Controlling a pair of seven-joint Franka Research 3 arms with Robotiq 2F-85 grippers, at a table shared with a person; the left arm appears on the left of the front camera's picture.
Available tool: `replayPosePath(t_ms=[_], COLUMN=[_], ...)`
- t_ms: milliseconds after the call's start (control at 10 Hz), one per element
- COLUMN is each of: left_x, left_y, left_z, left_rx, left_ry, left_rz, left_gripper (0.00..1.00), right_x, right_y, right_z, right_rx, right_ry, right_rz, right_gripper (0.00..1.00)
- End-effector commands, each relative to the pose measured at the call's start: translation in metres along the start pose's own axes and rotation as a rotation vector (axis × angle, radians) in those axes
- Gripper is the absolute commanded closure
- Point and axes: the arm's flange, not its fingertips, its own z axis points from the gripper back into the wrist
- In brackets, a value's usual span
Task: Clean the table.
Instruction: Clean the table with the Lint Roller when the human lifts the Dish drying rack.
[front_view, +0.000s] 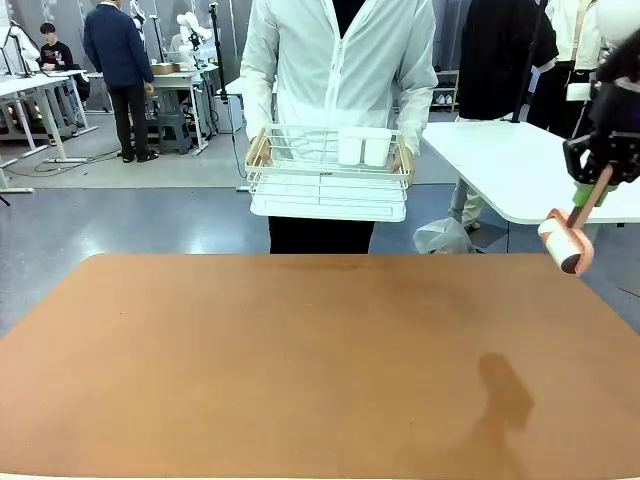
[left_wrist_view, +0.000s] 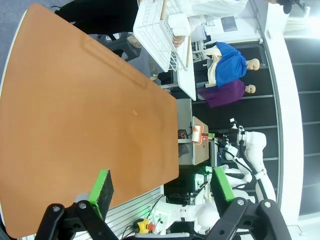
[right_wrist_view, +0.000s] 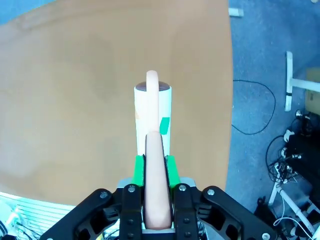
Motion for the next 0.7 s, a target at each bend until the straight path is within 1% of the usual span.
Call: replayPosePath(t_ms=[0,100,600], left_x=[0.0,0.0,0.0], left_y=[0.0,0.0,0.0], left_z=[0.002,0.002,0.002], left_rx=[-0.014,-0.014,-0.014], left_ry=[-0.005,-0.005,-0.005], left_rz=[-0.007,-0.007,-0.007], left_gripper=[0.0,0.0,0.0], right_x=[-0.008,0.0,0.0], right_y=[0.0,0.0,0.0], right_z=[-0.012,0.0,0.0], right_rx=[0.055,0.0,0.0], right_ry=[-0.074,0.0,0.0], right_rz=[0.06,0.0,0.0], right_gripper=[0.79,0.79,0.79])
